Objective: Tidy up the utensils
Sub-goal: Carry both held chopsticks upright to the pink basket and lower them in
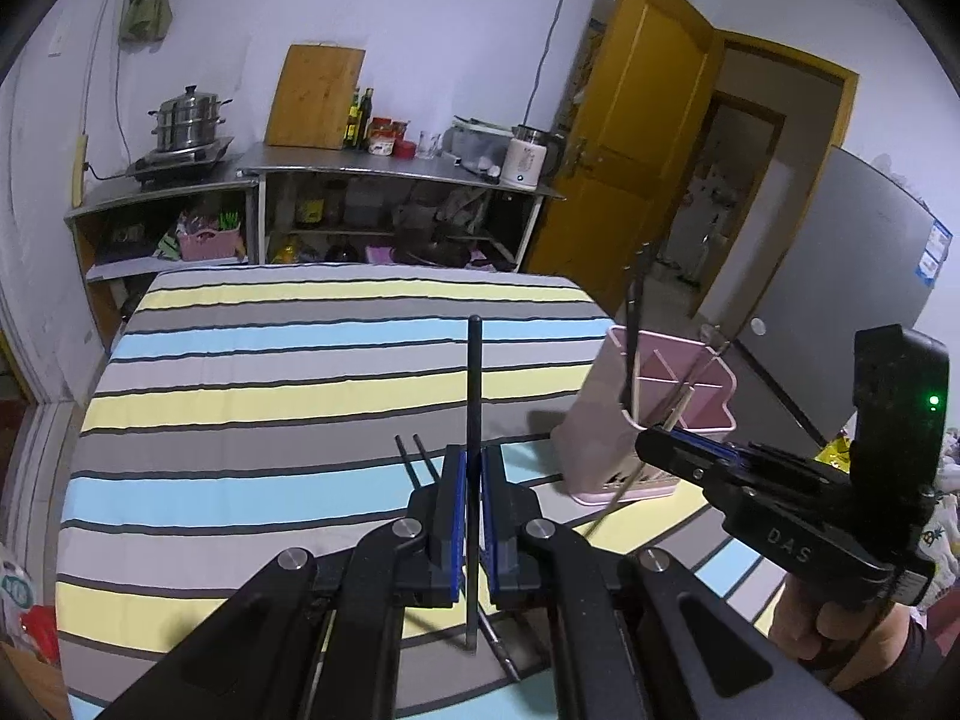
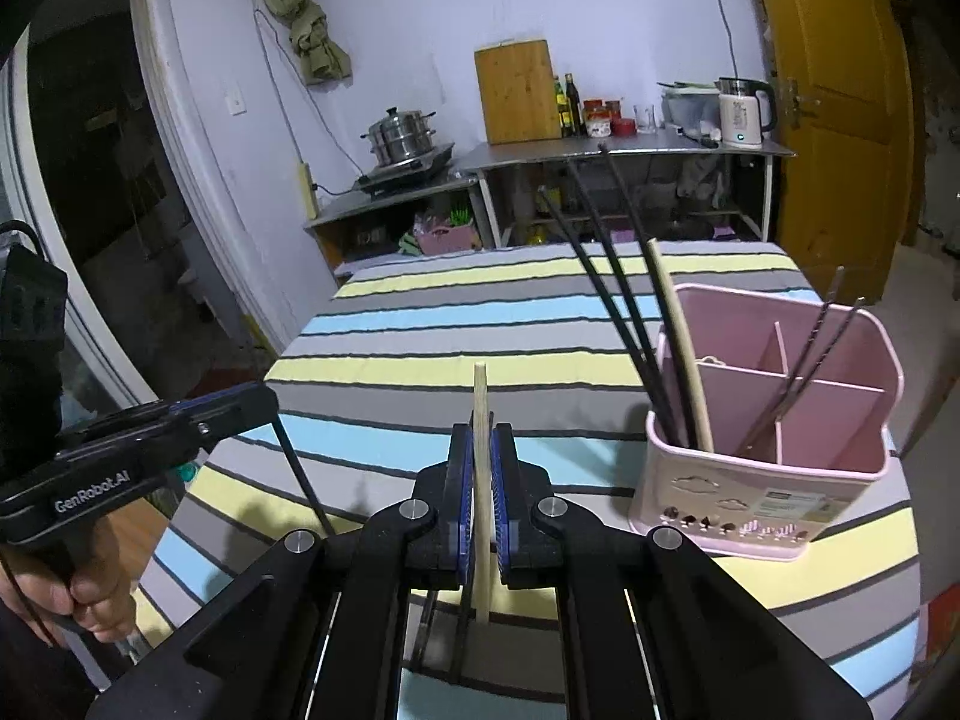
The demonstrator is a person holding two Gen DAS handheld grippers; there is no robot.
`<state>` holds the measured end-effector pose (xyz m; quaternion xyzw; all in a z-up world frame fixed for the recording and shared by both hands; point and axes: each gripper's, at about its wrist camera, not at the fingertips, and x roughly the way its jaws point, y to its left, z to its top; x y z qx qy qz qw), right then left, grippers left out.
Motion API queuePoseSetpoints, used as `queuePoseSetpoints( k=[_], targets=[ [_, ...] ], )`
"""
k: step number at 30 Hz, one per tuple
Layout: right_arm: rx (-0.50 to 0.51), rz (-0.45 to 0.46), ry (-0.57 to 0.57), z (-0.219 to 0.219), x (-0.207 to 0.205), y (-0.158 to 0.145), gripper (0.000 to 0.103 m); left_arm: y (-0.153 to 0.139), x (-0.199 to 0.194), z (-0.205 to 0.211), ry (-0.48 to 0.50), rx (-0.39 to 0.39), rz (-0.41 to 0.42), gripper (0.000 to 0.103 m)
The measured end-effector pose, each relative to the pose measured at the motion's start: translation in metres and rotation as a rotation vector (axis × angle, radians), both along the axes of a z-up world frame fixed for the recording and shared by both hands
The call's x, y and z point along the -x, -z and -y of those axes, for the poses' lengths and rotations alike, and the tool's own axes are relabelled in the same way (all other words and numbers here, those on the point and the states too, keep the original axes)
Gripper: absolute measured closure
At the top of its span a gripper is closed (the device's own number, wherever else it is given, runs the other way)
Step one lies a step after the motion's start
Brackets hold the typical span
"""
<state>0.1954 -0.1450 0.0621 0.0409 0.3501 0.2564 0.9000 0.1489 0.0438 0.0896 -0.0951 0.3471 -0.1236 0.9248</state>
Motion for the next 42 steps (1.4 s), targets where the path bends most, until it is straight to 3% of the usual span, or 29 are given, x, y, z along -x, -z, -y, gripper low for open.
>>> queuePoseSetpoints(
  k=[17, 29, 42],
  targets=[
    [-0.016, 0.052, 0.032, 0.032, 0.027, -0.021, 0.097, -0.028, 0.02, 0.026, 0.069, 0.014, 0.036, 0.098],
    [-0.021, 0.064, 0.115, 0.07, 0.032, -0.031, 0.097, -0.029, 0.001, 0.067, 0.148, 0.035, 0.016, 0.098],
    [-0.057, 0.18, 0.244, 0.118, 0.018, -0.079, 0.097, -0.089, -0.039, 0.095, 0.177, 0.061, 0.129, 0.098]
  ],
)
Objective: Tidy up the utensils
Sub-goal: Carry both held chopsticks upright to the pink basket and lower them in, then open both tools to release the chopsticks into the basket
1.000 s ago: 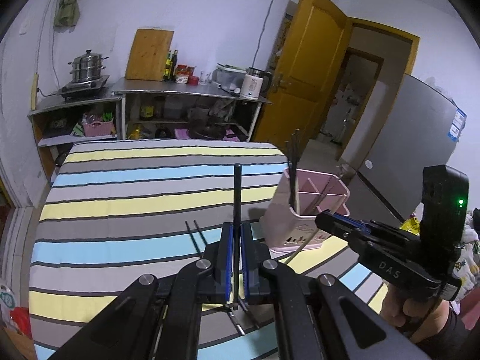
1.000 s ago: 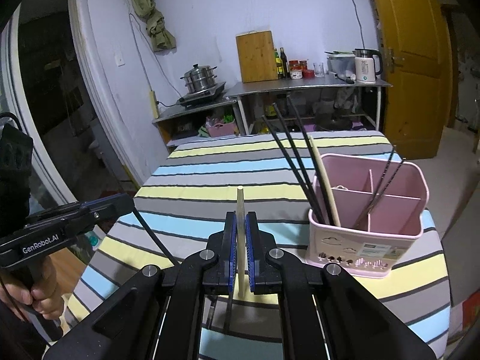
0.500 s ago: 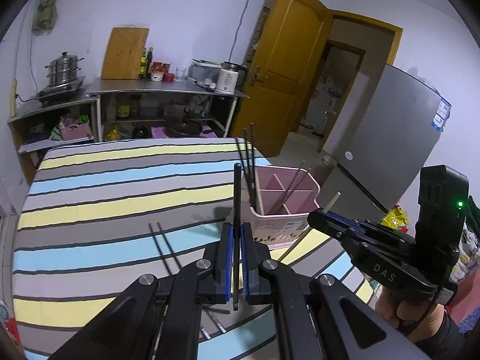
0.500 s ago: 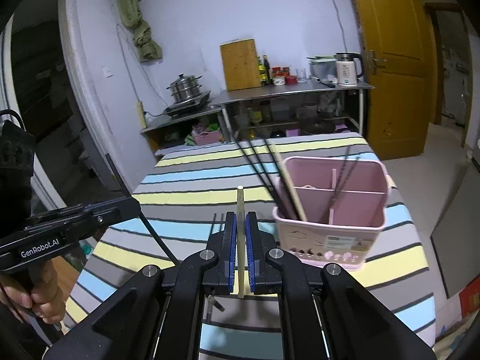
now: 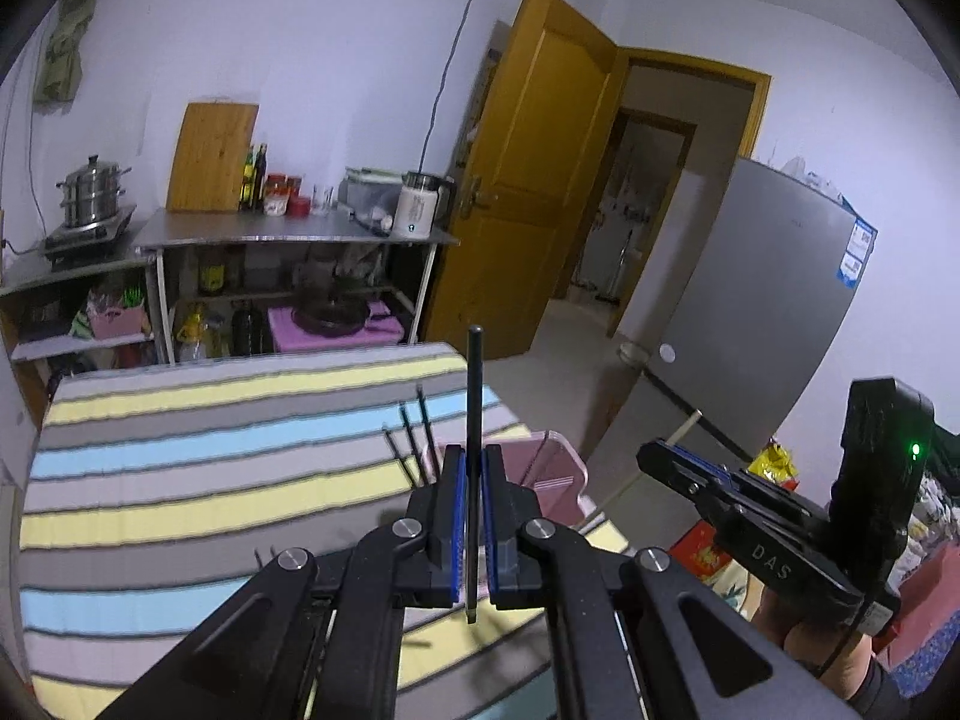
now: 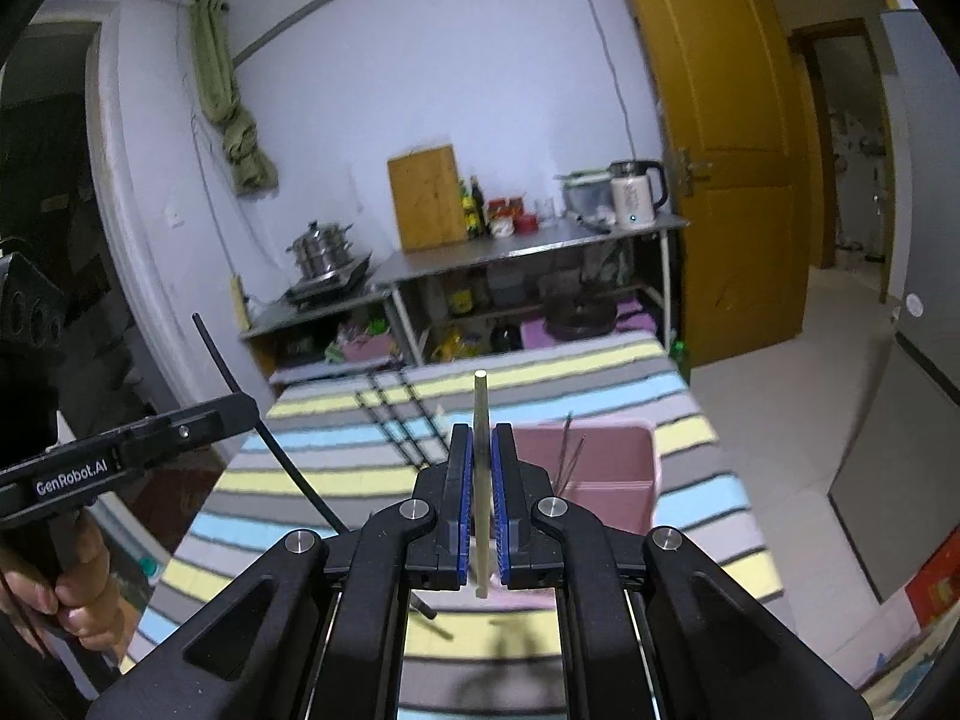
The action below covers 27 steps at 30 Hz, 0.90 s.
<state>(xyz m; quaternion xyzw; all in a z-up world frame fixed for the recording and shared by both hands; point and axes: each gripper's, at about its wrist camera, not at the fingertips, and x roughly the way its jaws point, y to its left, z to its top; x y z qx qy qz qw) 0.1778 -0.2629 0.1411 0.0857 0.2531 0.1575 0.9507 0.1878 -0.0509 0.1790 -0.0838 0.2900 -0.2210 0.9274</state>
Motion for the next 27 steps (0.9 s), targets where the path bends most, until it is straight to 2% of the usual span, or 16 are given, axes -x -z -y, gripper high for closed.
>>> queuePoseSetpoints(
  k=[6, 12, 20, 27],
  targets=[
    [-0.017, 0.04, 0.031, 0.007, -0.015, -0.013, 0.097, -0.016, -0.023, 0.007, -0.009, 0.011, 0.033, 0.098],
    [-0.008, 0.059, 0.05, 0.009, -0.027, -0.012, 0.097, -0.013, -0.042, 0.02, -0.013, -0.005, 0.054, 0.098],
    [0.003, 0.017, 0.058, 0.011, -0.043, 0.012, 0.097, 0.015, -0.064, 0.033, -0.005, -0.026, 0.019, 0.098],
    [0.042, -0.029, 0.043, 0.002, -0.051, 0.036, 0.097, 0.048, -0.08, 0.037, 0.004, -0.04, -0.049, 0.098]
  ],
)
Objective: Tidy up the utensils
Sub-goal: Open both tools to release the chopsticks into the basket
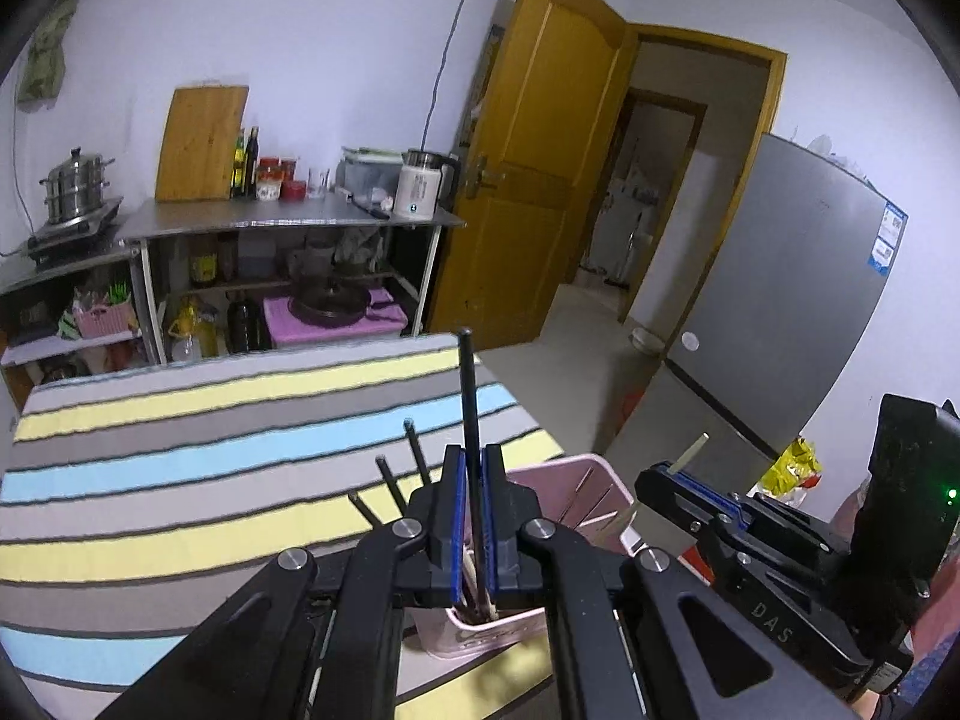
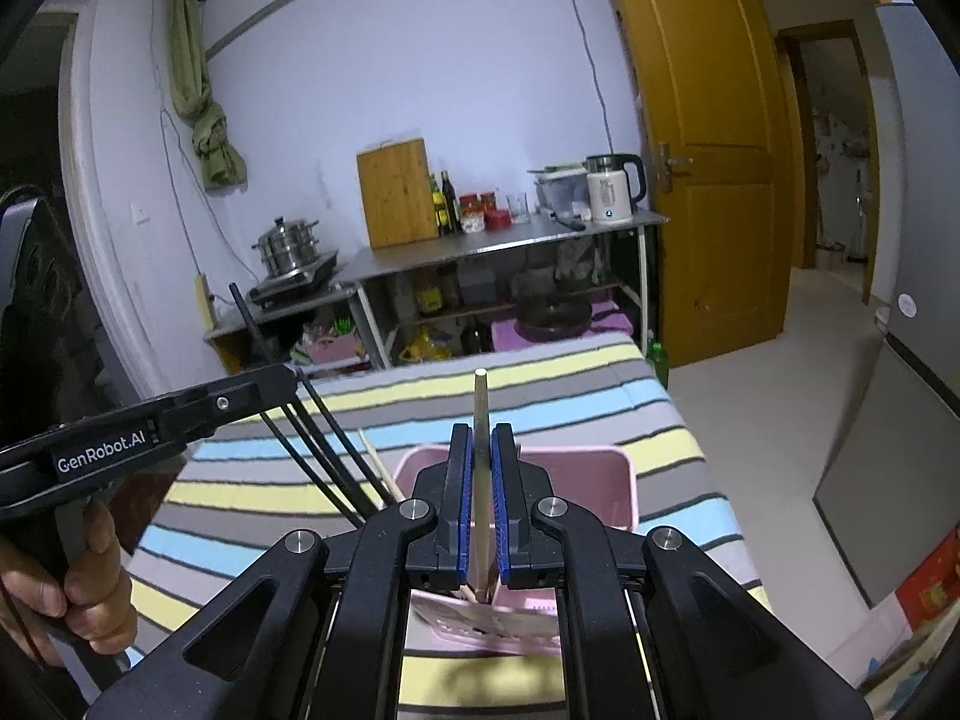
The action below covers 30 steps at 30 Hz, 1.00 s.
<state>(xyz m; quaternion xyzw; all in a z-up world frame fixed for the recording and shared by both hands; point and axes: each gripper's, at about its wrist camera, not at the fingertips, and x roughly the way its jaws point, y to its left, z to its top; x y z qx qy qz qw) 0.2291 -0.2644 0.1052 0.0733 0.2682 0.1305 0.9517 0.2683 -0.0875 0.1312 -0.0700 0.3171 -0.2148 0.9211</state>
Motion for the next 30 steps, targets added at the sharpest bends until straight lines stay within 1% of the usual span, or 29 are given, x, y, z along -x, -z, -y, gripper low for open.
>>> queuePoseSetpoints(
  k=[8, 10, 15, 19, 21, 23, 30],
  targets=[
    [0.026, -0.043, -0.009, -0.007, -0.006, 0.022, 0.097, 0.038, -0.008, 0.002, 0.006, -0.031, -0.075, 0.098],
    [0.036, -0.055, -0.015, -0.009, -0.006, 0.027, 0.097, 0.044, -0.009, 0.002, 0.011, -0.033, -0.08, 0.098],
    [0.033, -0.087, -0.024, -0.012, -0.008, 0.039, 0.096, 0.045, -0.006, 0.003, 0.022, -0.042, -0.081, 0.098],
    [0.014, -0.102, -0.031, -0.009, -0.007, 0.037, 0.095, 0.043, 0.001, 0.0, 0.019, -0.044, -0.076, 0.097],
    [0.016, -0.091, -0.027, -0.008, -0.002, 0.034, 0.092, 0.041, 0.007, -0.002, 0.017, -0.038, -0.065, 0.092],
    [0.01, -0.079, -0.029, -0.008, 0.002, 0.03, 0.09, 0.04, 0.014, -0.006, 0.01, -0.031, -0.056, 0.089],
    [-0.001, -0.055, -0.02, -0.008, 0.023, 0.021, 0.086, 0.036, 0.043, -0.025, -0.022, -0.011, -0.036, 0.088]
  ],
)
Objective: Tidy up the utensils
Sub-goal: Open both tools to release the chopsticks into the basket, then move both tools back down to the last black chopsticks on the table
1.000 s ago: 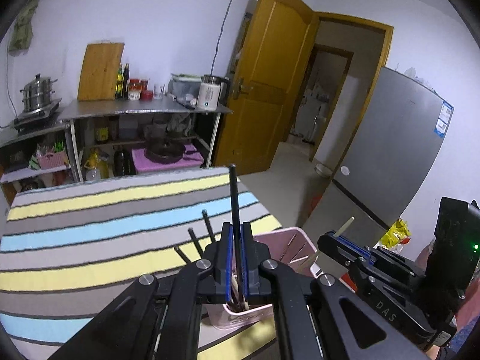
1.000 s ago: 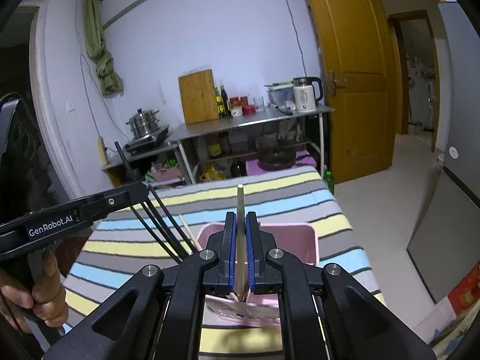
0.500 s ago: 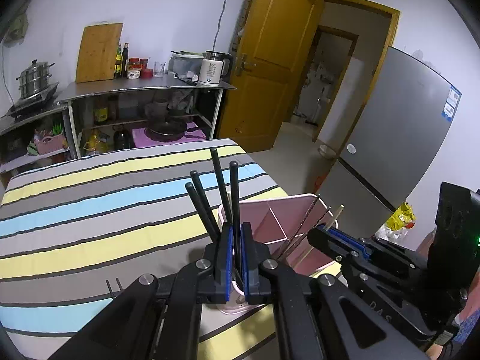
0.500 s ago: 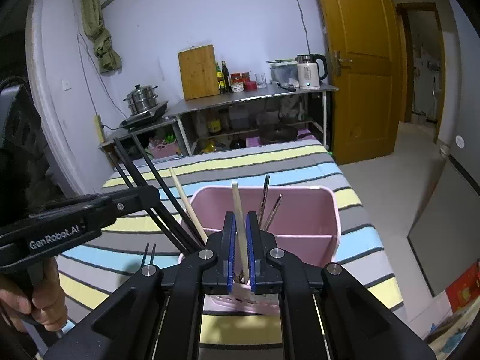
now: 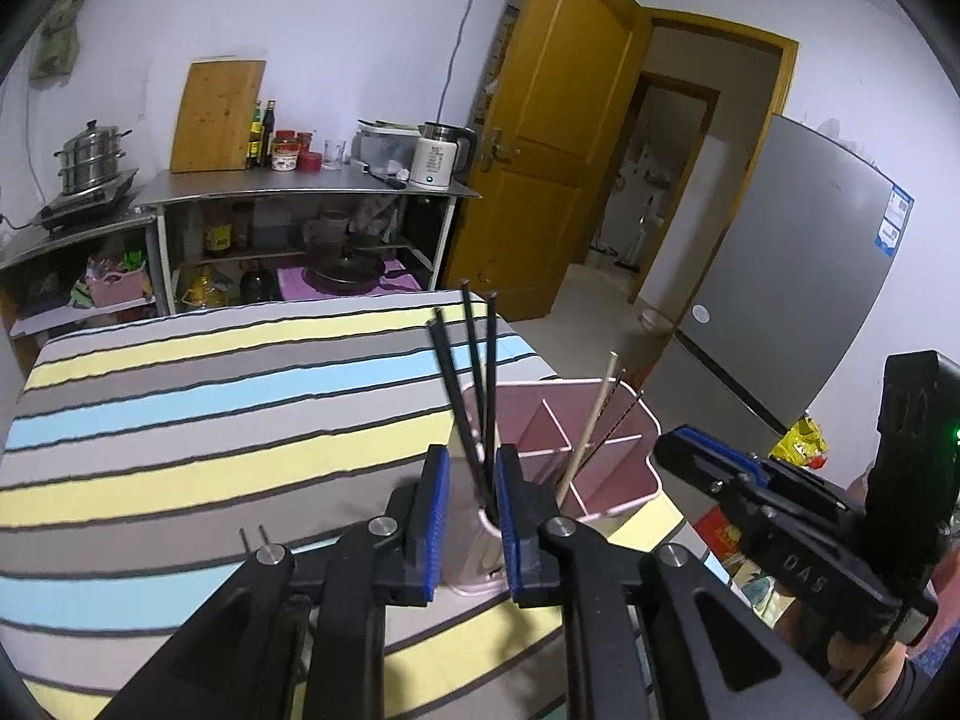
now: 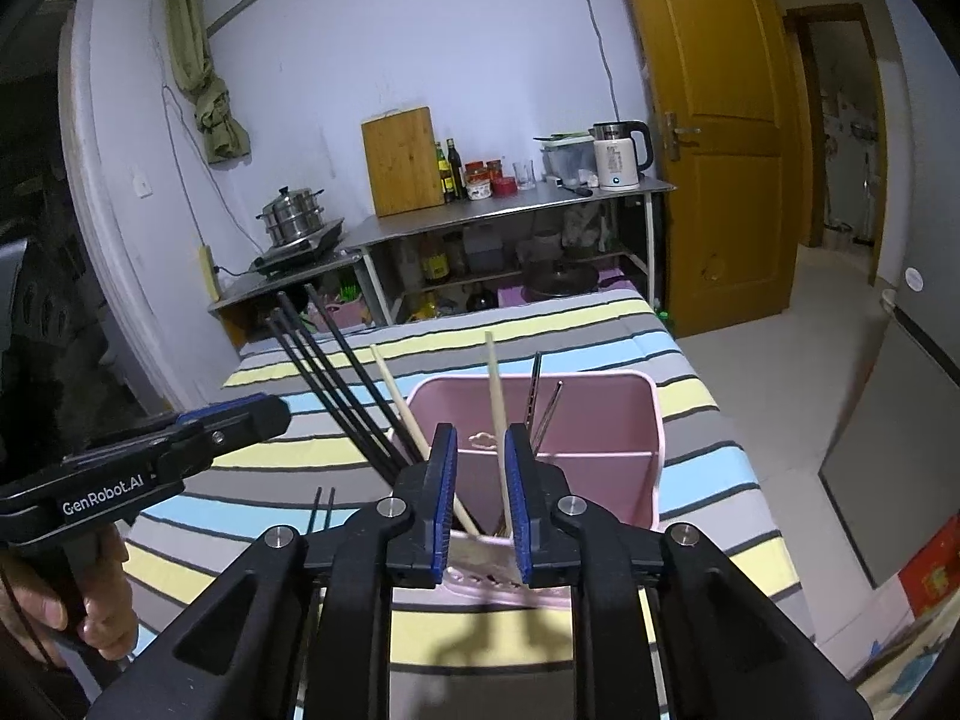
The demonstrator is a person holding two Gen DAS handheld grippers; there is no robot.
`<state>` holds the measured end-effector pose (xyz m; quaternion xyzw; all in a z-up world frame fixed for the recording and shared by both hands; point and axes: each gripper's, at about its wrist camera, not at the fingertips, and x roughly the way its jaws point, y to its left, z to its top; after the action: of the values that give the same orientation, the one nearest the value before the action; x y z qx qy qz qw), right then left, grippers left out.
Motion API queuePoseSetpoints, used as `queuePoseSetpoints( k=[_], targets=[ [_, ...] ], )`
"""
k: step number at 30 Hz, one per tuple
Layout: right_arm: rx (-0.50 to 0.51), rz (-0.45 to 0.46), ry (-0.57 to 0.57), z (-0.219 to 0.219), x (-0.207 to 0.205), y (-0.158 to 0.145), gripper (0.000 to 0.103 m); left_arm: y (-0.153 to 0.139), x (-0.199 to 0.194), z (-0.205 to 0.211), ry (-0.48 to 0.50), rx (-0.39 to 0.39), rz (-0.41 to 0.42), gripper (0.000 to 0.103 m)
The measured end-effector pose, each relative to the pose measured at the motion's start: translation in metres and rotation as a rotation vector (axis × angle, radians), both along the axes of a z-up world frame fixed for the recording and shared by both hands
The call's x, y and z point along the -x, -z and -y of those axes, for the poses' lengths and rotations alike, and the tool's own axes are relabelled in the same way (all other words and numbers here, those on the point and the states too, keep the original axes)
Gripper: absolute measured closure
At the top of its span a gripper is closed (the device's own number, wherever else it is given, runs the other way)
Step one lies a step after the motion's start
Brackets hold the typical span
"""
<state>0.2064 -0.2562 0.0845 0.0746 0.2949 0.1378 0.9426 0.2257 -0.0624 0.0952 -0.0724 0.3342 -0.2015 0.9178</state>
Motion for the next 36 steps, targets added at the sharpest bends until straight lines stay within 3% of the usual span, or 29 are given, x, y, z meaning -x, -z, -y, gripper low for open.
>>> queuePoseSetpoints(
  k=[23, 36],
  targets=[
    [0.023, 0.051, -0.067, -0.025, 0.068, -0.008, 0.085, 0.014, 0.095, -0.042, -0.065, 0.0, 0.021, 0.088],
    [0.027, 0.022, -0.1, -0.038, 0.079, 0.007, 0.085, 0.042, 0.115, -0.072, -0.127, 0.005, -0.044, 0.088]
  ],
)
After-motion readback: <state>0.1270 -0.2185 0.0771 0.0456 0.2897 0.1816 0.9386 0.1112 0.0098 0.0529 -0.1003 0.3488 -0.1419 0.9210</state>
